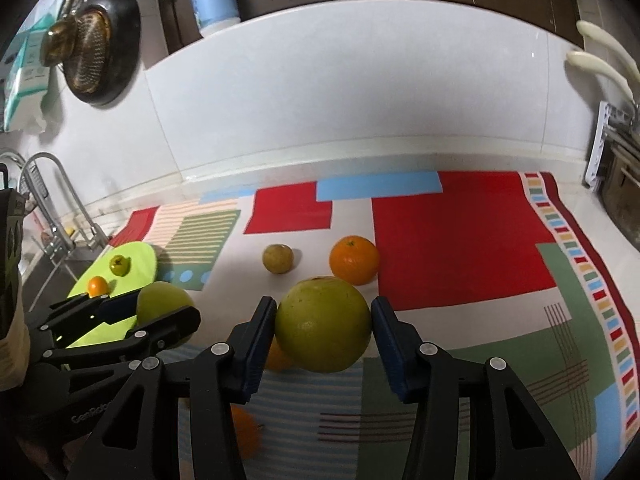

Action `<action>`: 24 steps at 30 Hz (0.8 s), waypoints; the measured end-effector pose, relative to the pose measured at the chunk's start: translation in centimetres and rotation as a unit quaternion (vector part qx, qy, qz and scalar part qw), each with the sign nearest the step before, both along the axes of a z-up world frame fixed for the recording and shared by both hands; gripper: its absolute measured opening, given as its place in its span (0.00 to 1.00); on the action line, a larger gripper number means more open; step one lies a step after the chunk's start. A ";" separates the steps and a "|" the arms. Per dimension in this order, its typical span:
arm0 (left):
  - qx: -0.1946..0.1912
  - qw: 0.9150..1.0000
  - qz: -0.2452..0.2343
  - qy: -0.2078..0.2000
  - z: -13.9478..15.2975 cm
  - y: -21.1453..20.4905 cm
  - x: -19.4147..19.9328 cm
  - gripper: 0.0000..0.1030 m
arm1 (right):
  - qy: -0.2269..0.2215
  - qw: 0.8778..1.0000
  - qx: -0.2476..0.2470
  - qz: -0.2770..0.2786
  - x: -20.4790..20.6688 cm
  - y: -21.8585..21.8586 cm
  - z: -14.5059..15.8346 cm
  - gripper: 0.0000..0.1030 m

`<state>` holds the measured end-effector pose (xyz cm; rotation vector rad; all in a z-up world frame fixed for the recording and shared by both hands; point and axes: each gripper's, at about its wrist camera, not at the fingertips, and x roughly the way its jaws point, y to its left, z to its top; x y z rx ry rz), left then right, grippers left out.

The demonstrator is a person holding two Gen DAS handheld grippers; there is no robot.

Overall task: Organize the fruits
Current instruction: 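Grasp the large yellow-green citrus with the right tool while the left grasps the large green apple, then carry the citrus and apple onto the green plate and open both tools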

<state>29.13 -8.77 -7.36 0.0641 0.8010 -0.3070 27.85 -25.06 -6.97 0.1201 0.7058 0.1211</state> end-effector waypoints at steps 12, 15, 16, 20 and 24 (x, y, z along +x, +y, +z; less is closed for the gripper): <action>-0.013 0.999 0.023 -0.046 3.8 2.7 -4.5 0.49 | -0.043 0.999 -0.011 0.022 -3.7 2.3 3.5 0.48; -0.015 0.998 0.030 -0.058 4.7 3.6 -5.4 0.49 | -0.054 0.998 -0.013 0.030 -4.7 3.0 4.3 0.48; -0.015 0.997 0.033 -0.063 5.0 3.9 -5.9 0.49 | -0.057 0.998 -0.014 0.032 -5.0 3.3 4.5 0.48; -0.020 0.996 0.039 -0.073 6.1 5.3 -7.1 0.49 | -0.068 0.997 -0.013 0.041 -6.1 4.6 5.4 0.48; -0.021 0.995 0.045 -0.085 7.1 6.8 -8.2 0.49 | -0.077 0.996 -0.011 0.051 -7.0 6.0 6.1 0.48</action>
